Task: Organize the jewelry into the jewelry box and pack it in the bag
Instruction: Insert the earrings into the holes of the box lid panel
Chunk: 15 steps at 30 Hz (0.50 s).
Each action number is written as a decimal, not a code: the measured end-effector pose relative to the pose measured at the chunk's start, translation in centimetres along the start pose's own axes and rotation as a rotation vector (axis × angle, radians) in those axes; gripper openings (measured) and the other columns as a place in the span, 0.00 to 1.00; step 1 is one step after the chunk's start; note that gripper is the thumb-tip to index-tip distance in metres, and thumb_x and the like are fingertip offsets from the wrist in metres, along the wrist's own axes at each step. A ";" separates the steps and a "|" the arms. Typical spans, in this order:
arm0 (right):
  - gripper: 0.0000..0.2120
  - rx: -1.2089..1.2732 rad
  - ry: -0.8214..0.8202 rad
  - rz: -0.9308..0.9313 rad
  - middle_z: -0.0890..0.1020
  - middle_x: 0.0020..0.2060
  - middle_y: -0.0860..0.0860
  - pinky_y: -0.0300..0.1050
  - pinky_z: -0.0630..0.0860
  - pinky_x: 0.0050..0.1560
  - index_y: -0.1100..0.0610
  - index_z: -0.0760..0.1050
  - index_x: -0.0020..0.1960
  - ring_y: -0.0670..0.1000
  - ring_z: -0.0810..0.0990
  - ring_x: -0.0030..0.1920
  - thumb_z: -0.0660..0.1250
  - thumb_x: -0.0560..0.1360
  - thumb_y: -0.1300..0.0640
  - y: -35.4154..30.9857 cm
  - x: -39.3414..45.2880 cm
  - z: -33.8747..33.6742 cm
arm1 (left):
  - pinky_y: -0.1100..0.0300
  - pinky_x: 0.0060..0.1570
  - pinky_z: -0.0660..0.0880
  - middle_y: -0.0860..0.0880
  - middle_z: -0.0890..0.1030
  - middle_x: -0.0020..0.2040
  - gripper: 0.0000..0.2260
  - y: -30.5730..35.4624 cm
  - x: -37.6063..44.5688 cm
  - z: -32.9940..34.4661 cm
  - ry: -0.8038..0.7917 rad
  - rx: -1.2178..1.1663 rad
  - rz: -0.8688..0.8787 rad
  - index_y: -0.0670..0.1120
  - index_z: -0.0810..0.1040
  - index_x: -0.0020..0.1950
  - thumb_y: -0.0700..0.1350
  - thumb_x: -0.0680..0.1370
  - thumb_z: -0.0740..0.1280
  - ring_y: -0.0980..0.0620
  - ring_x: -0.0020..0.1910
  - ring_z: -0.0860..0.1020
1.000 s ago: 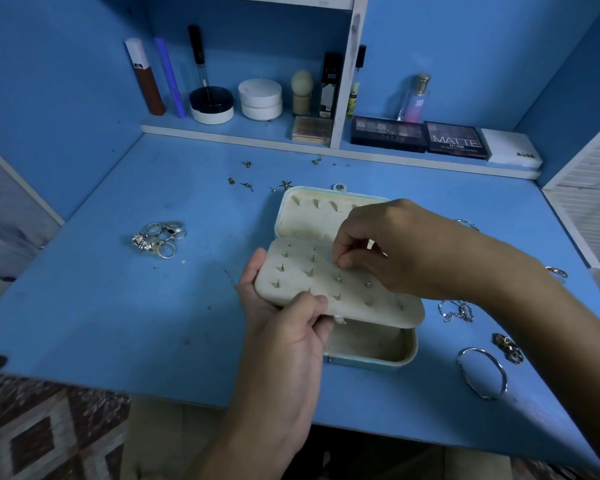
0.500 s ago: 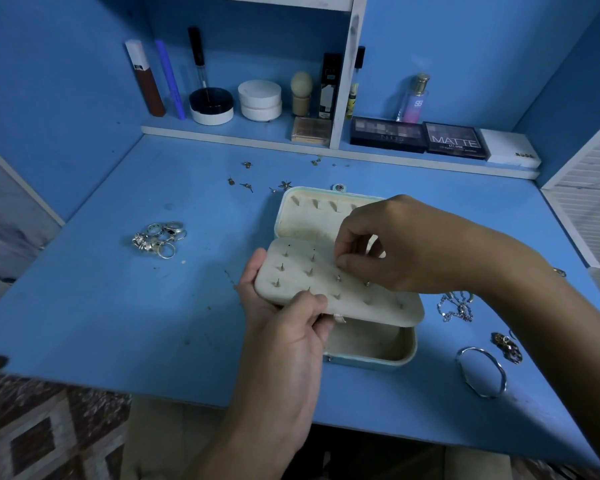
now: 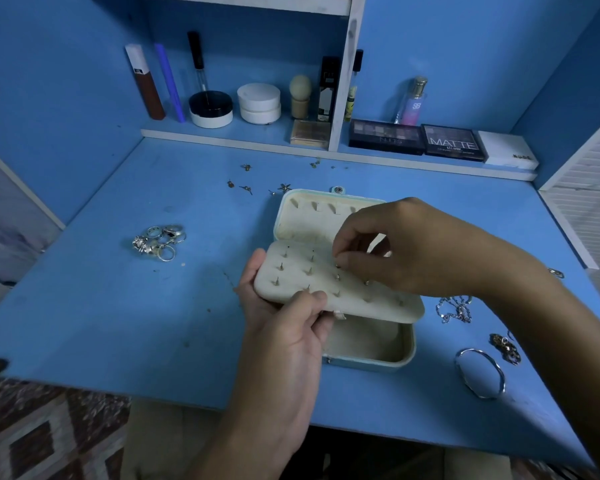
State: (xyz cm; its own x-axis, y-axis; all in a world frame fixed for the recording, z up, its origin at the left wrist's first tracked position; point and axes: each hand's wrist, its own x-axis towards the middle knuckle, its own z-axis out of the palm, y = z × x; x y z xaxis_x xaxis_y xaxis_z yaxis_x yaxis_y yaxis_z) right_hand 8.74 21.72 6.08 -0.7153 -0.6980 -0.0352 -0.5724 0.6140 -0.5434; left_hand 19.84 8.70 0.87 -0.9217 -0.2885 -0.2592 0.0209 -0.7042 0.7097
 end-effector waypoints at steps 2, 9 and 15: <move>0.03 0.091 0.039 0.003 0.84 0.40 0.41 0.36 0.77 0.47 0.49 0.81 0.46 0.41 0.81 0.44 0.69 0.77 0.54 0.1 -0.8 -0.5 | 0.59 0.47 0.82 0.51 0.84 0.56 0.28 0.2 -0.1 0.2 -0.019 -0.030 0.008 0.57 0.69 0.65 0.31 0.72 0.66 0.52 0.53 0.84; 0.11 0.335 0.213 -0.042 0.85 0.45 0.50 0.43 0.80 0.44 0.53 0.81 0.47 0.50 0.83 0.44 0.67 0.77 0.46 0.7 -3.3 -2.0 | 0.53 0.55 0.76 0.43 0.78 0.67 0.22 1.3 0.2 1.2 -0.085 -0.054 0.027 0.61 0.69 0.61 0.44 0.70 0.67 0.47 0.57 0.83; 0.07 0.398 0.287 -0.073 0.85 0.49 0.48 0.44 0.80 0.53 0.50 0.81 0.46 0.50 0.83 0.54 0.67 0.75 0.48 1.6 -3.0 -2.0 | 0.48 0.59 0.74 0.43 0.82 0.61 0.31 2.1 0.7 2.0 -0.126 0.039 0.023 0.64 0.65 0.72 0.47 0.70 0.67 0.45 0.58 0.83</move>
State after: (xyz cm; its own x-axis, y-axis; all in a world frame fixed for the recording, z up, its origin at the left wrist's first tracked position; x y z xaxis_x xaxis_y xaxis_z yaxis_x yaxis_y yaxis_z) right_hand 9.18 25.48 6.97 -0.7928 -0.5697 0.2167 -0.4675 0.3401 -0.8160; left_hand 18.45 8.27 3.47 -0.9624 -0.2194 -0.1599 0.0302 -0.6721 0.7399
